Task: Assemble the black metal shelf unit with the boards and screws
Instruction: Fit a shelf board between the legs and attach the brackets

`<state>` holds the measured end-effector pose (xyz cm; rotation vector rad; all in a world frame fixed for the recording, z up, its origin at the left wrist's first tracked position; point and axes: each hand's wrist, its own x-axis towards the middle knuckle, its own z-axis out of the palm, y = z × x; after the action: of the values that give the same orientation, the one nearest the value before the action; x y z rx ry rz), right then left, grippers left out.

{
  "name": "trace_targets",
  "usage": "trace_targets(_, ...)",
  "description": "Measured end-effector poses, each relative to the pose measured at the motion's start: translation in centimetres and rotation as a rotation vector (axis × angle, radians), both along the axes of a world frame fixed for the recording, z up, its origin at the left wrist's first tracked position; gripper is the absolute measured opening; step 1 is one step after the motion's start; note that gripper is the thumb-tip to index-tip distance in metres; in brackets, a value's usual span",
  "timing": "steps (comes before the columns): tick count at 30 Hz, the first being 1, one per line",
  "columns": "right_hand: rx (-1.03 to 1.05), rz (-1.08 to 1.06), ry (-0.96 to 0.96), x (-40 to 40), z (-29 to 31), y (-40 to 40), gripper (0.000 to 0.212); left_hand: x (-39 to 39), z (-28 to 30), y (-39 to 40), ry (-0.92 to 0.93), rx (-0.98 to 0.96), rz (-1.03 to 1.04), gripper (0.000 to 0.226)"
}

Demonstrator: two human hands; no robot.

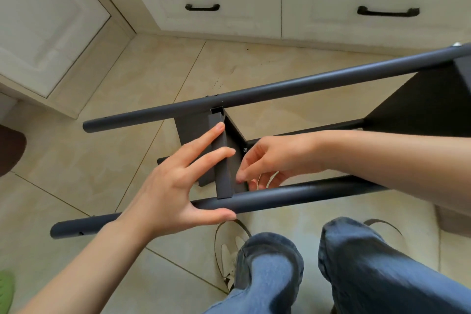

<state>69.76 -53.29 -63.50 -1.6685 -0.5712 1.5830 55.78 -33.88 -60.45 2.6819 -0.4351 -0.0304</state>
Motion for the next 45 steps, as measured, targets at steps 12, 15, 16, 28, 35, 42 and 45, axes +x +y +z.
trace_targets(12, -0.051, -0.117, -0.875, 0.7, 8.0, -4.5, 0.017, -1.3, 1.3, -1.1, 0.150, -0.024, 0.115, 0.082)
trace_targets(15, -0.060, -0.122, -1.047, 1.1, 8.4, -4.3, 0.020, -2.7, 1.5, -2.3, 0.189, -0.035, 0.227, 0.080)
trace_targets(16, -0.063, -0.112, -1.108, 1.3, 8.3, -4.1, 0.021, -3.2, 1.5, -2.6, 0.178, -0.026, 0.259, 0.080)
trace_targets(28, -0.172, -0.013, -1.366, 4.5, 6.0, -1.9, 0.043, -5.3, 0.6, -0.9, 0.207, 0.327, 0.465, 0.024)
trace_targets(35, -0.222, 0.036, -1.305, 5.1, 4.5, -1.4, 0.025, -4.6, 1.0, -1.1, 0.242, 0.430, 0.421, 0.009)
trace_targets(42, -0.199, -0.043, -1.289, 4.6, 4.4, -1.9, 0.020, -5.0, 1.7, -1.4, 0.189, 0.403, 0.427, 0.007)
trace_targets(45, -0.188, -0.109, -1.280, 4.5, 4.9, -2.4, 0.020, -4.6, 2.4, -1.1, 0.118, 0.391, 0.449, 0.008)
